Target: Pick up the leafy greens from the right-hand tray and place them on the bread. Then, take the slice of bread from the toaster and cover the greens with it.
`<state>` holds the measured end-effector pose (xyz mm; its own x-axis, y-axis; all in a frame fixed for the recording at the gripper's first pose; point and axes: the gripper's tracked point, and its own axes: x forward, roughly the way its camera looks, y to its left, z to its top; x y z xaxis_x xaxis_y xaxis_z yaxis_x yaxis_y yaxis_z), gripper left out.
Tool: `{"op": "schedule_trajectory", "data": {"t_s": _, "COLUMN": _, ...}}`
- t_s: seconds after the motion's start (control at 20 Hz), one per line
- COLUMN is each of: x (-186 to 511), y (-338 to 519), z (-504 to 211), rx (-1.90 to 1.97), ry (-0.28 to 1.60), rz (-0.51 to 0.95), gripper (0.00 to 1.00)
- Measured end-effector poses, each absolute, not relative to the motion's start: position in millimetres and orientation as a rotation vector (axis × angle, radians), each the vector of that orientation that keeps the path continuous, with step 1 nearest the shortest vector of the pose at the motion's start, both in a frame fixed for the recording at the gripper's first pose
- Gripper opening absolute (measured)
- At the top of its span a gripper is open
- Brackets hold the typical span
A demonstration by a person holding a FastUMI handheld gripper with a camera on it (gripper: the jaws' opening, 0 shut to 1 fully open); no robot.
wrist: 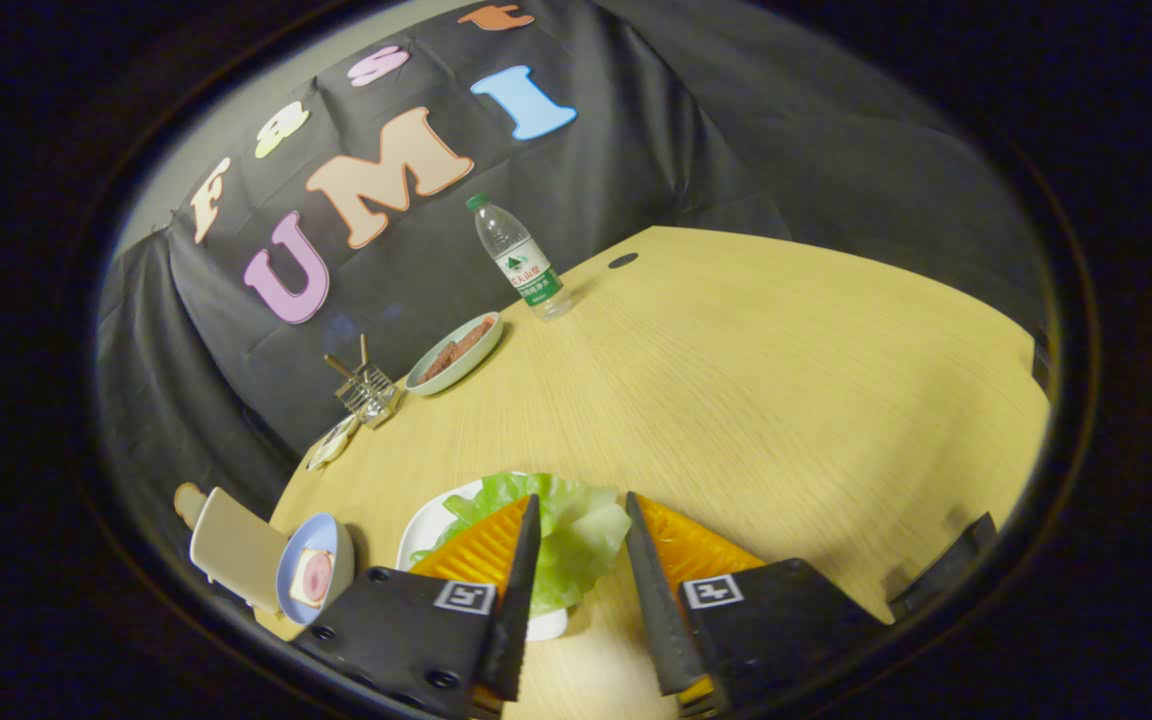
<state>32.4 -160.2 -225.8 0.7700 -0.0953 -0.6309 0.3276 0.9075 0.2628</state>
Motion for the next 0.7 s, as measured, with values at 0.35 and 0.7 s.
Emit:
{"op": "schedule_trajectory", "data": {"t_s": 0.35, "x": 33, "y": -151, "z": -232, "rx": 0.322, "ry": 0.669, "rz": -0.196, "gripper": 0.23}}
{"op": "schedule_trajectory", "data": {"t_s": 0.7, "x": 36, "y": -143, "z": -220, "rx": 0.372, "ry": 0.610, "rz": -0.180, "gripper": 0.04}}
